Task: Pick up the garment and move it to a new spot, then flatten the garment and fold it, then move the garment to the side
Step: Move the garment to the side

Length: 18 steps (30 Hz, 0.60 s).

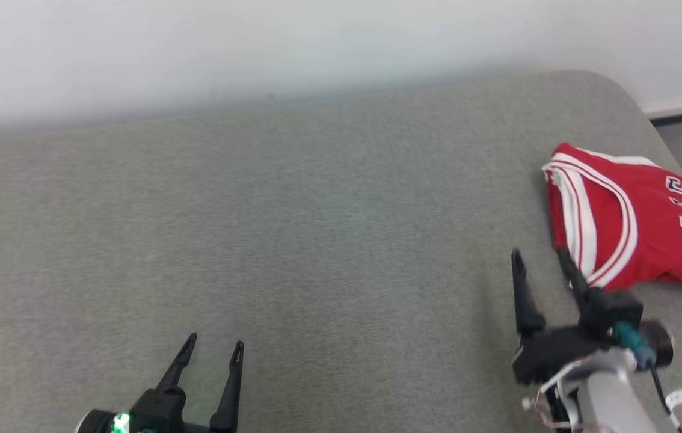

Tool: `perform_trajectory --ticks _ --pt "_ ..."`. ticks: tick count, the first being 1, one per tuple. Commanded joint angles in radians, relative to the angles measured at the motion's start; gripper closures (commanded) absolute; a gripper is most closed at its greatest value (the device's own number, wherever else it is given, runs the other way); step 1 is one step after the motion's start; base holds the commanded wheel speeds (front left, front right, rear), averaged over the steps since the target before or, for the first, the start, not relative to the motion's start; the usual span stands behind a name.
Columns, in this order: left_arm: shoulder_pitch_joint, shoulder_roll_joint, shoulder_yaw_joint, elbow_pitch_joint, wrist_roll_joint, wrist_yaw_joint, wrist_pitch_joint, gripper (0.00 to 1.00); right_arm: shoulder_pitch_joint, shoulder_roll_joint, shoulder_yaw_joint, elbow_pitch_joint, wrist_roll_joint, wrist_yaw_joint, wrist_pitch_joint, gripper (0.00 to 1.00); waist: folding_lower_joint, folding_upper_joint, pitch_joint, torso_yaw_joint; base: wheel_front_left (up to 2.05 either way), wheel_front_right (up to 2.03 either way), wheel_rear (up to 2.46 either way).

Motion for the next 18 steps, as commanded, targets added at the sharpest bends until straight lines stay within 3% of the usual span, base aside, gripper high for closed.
perform_trajectory --ticks 1,18 --pt "0.019 -0.006 0.004 -0.003 -0.005 0.002 -0.003 0.0 0.035 0.009 -0.006 -0.001 0.014 -0.003 0.0 0.0 0.0001 0.0001 -0.046 0.053 0.0 0.0 0.0" --pt "0.103 -0.004 0.063 -0.016 -0.012 0.002 -0.003 0.0 0.167 0.025 0.056 -0.026 0.065 -0.003 0.0 0.0 0.0001 0.0001 -0.158 0.156 0.0 0.0 0.0"
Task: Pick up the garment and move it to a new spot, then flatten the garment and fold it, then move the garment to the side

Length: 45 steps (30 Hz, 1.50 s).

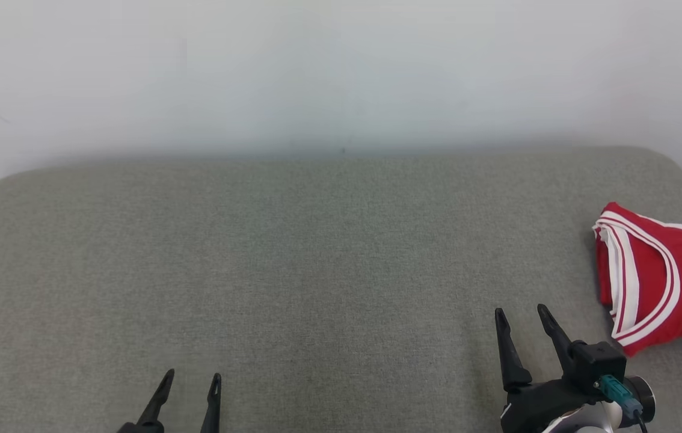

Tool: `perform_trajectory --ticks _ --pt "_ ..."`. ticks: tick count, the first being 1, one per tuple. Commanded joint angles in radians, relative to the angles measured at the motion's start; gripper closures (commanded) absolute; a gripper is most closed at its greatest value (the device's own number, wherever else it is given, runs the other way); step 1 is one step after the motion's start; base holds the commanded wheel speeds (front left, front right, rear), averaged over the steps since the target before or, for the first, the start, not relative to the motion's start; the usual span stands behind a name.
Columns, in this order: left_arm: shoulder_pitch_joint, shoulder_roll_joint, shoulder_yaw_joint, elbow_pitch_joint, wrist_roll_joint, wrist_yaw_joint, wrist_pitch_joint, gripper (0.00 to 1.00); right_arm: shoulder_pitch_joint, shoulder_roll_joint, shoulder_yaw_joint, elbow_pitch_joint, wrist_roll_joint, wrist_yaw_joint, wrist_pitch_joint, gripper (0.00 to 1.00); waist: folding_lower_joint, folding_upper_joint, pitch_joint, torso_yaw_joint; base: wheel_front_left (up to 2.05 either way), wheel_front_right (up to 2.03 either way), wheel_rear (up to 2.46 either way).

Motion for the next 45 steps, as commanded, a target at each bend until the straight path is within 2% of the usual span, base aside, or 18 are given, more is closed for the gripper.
perform_trajectory --ticks 1,21,45 --pt "0.009 0.002 0.003 -0.004 -0.001 0.002 -0.003 0.0 0.014 0.002 0.002 -0.004 0.009 -0.003 0.0 0.0 0.0002 0.0001 -0.023 0.019 0.0 0.0 0.0" --pt "0.043 -0.011 0.065 -0.017 0.004 0.002 -0.003 0.0 0.064 0.002 0.02 -0.066 0.043 -0.003 0.0 0.0 0.0002 0.0001 -0.069 -0.009 0.0 0.0 0.0" --pt "0.047 -0.039 0.13 -0.003 0.003 0.002 -0.003 0.0 0.06 0.002 0.072 -0.018 0.073 -0.003 0.0 0.0 0.0002 0.0001 -0.053 -0.013 0.0 0.0 0.0"
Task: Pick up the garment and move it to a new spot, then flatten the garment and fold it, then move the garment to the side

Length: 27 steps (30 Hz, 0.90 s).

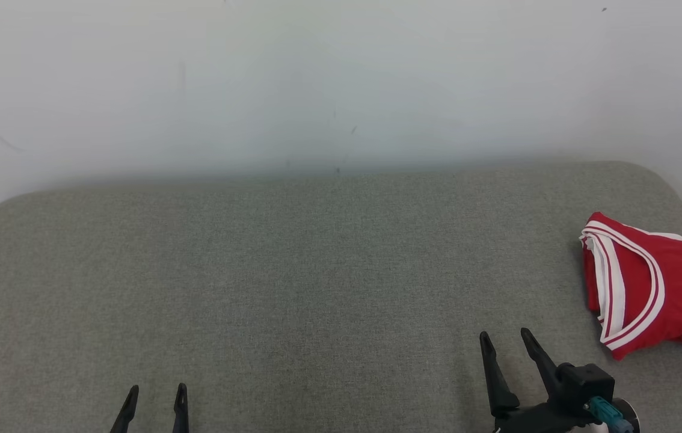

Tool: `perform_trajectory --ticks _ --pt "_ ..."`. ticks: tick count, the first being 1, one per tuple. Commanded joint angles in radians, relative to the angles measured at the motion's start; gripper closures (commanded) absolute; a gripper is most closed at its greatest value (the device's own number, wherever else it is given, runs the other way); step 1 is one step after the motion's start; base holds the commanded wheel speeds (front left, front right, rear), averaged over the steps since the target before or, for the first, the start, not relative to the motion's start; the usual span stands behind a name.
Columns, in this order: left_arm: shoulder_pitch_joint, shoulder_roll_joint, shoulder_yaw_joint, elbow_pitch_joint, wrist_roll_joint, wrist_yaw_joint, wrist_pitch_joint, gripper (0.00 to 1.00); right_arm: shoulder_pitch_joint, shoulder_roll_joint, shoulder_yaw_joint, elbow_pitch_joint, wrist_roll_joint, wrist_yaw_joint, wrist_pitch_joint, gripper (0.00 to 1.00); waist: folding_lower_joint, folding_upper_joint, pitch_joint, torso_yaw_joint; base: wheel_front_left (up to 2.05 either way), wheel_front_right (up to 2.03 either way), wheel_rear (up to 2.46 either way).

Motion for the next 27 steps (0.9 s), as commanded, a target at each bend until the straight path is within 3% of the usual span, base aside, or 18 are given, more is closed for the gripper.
perform_trajectory --ticks 1,27 --pt "0.009 -0.003 0.005 0.001 -0.006 0.002 -0.003 0.0 0.003 0.001 -0.003 0.003 -0.008 -0.003 0.0 0.0 0.0 0.0 0.001 0.0 0.0 0.0 0.0" --pt "0.009 -0.015 0.032 0.023 -0.021 0.002 -0.003 0.0 0.0 0.001 -0.029 0.019 -0.039 -0.003 0.0 0.0 0.0 0.0 0.016 -0.011 0.0 0.0 0.0"
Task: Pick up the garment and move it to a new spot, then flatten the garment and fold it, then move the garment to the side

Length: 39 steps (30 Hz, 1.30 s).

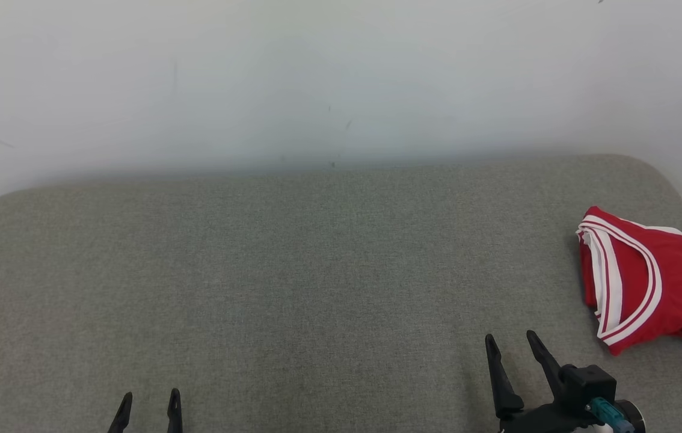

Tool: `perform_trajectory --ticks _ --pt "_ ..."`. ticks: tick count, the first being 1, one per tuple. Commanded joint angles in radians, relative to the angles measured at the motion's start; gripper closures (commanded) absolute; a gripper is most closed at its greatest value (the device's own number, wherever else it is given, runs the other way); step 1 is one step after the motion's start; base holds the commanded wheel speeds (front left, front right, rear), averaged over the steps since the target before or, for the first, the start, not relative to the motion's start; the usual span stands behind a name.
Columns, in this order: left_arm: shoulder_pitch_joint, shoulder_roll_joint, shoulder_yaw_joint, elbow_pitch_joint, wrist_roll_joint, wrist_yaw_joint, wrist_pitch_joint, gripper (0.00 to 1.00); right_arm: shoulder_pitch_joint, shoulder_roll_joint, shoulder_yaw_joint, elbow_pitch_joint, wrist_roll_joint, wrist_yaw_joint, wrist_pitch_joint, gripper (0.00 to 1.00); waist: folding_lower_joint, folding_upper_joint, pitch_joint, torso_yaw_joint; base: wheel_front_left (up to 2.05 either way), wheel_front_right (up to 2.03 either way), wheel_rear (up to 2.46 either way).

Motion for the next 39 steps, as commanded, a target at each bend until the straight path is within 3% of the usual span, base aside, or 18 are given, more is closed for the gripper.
perform_trajectory --ticks 1,14,15,20,39 --pt "0.007 -0.001 0.001 0.0 -0.006 0.002 -0.003 0.0 0.0 0.002 0.003 0.002 0.001 -0.003 0.0 0.0 0.0 0.0 0.0 -0.008 0.0 0.0 0.0" --pt "0.0 -0.003 -0.006 0.016 -0.031 0.001 -0.003 0.0 0.002 0.002 0.025 -0.005 -0.003 -0.003 0.0 0.0 0.0 0.0 0.002 -0.009 0.0 0.0 0.0" --pt "-0.001 -0.001 -0.005 0.017 -0.031 0.0 0.0 1.0 0.0 0.0 0.024 -0.001 0.002 0.0 0.0 1.0 0.0 0.0 0.002 -0.009 0.0 0.0 0.0" --pt "0.006 -0.007 -0.005 0.061 -0.042 -0.001 0.005 1.0 0.031 0.0 0.022 0.043 0.011 0.0 0.008 1.0 0.0 0.0 0.003 -0.008 0.0 0.0 0.0" --pt "-0.034 -0.005 0.01 0.024 -0.399 0.0 0.096 1.0 0.025 0.001 -0.021 -0.029 0.376 0.0 0.099 1.0 0.0 0.0 0.009 0.005 0.0 0.0 0.0"
